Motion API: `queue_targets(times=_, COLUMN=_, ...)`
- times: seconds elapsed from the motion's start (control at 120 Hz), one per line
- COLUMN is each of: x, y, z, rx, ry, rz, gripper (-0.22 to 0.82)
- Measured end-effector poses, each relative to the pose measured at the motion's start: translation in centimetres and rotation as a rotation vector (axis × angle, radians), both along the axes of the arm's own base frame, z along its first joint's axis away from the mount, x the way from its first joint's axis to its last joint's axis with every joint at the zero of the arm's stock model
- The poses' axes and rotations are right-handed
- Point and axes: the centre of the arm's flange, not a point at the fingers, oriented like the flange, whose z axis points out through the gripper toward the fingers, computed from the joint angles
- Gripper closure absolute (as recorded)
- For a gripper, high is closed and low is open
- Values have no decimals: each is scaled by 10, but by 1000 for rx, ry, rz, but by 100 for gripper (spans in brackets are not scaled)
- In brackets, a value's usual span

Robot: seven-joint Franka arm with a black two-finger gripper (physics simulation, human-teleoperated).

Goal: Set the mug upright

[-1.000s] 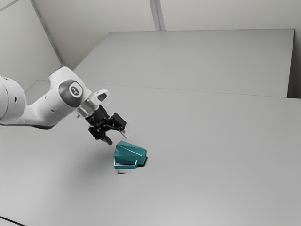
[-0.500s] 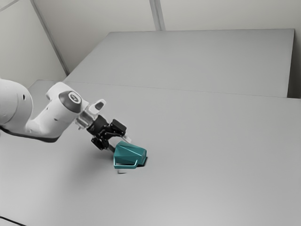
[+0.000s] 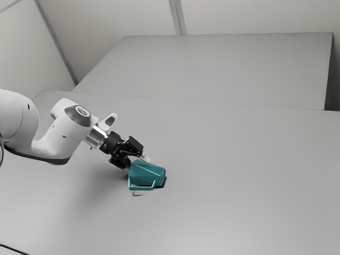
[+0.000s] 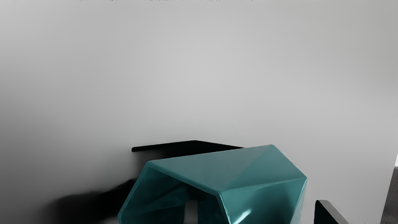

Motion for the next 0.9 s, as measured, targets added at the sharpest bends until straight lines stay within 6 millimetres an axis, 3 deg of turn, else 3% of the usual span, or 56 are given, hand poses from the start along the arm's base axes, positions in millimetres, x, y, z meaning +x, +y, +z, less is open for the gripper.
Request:
queue_targets(times=0.183, x=1, y=-4, z=1, rx=-13, ry=-29, rz=-18, gripper=53)
queue_targets(times=0.342, x=2, y=-6, z=3, rx=-11, ry=-47, rz=-35, gripper=65)
queue_targets(times=0.7, x=6, y=-28, z=14, rx=-16, ry=-91, rz=-81, gripper=75)
queue_targets(times=0.9, x=10, y=-42, z=34, rx=-11, ry=-146, rz=-114, gripper=77)
